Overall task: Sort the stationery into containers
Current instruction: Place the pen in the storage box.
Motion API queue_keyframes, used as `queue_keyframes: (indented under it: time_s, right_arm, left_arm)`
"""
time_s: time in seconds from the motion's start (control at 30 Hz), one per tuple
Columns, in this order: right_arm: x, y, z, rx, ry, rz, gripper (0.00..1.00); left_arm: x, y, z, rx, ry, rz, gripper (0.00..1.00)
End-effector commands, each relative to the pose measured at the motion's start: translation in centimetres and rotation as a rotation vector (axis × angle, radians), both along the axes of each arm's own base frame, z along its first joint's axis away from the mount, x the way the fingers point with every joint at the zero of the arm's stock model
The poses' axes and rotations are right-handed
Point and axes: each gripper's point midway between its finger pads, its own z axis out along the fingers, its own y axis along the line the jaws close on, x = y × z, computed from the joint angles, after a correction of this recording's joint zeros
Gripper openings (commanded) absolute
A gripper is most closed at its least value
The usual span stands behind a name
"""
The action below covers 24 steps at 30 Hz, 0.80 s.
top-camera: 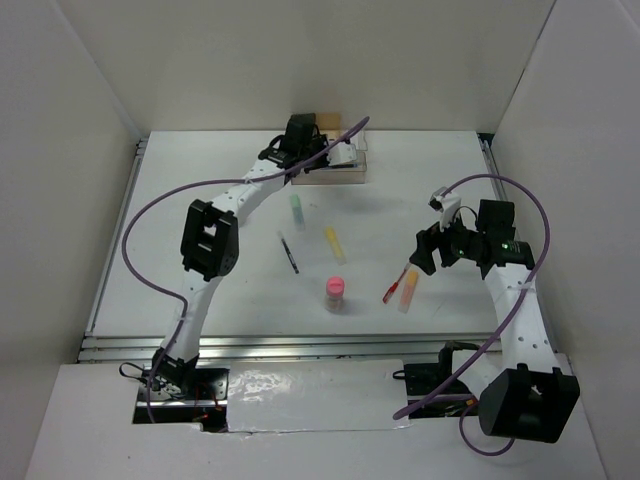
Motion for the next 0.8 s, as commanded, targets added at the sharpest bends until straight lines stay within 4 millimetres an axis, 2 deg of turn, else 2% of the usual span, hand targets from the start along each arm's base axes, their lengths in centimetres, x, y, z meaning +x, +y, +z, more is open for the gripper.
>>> queue_keyframes:
  time_s: [0.0,0.07,0.17,0.3,0.53,0.63,0.7,0.73,0.77]
  right_arm:
    - [0.5,0.2,0.8,0.019,-0.037,0.009,0.9]
    - [0.5,0.2,0.8,0.014,-0.035,0.016,0.9]
    - [-0.3,0.4,0.3,-0.023,-0.038,0.1,0.9]
    - [-1.1,0.6,-0.1,-0.056,-0.035,0.18,0.89]
    - [-1.3,0.7,-0.3,-0.108,-0.04,0.274,0.9]
    - [-1.4,1.0,-0.5,-0.145,-0.039,0.326,0.9]
    - [-1.2,1.2,-0.4,-0.183,-0.049,0.38,0.88]
    - [-1.5,1.2,-0.6,-0.219,-0.043,0.418,0.85]
    - [-1.4,1.8,-0.3,-0.24,-0.048,0.466,0.83]
  left_arm:
    - [1.6,-1.7,1.6,-0.064,-0.083,-0.011,0.14]
    - [2.1,-1.8,1.7,-0.077,-0.09,-0.002,0.16]
    - [2.2,-2.2,0.4,-0.078,-0.083,-0.011,0.2]
    - [2.7,-2.3,-0.2,-0.095,-0.084,0.002,0.27]
    - [3.0,-2.6,-0.2,-0.137,-0.088,0.012,0.47]
    - [3.2,-2.6,0.8,-0.159,-0.102,0.026,0.6]
    - [3.2,-2.1,3.7,-0.221,-0.12,0.055,0.63]
    - [2.7,-1.7,6.6,-0.266,-0.137,0.058,0.63]
    - [2.6,-0.8,8.6,-0.35,-0.113,0.094,0.63]
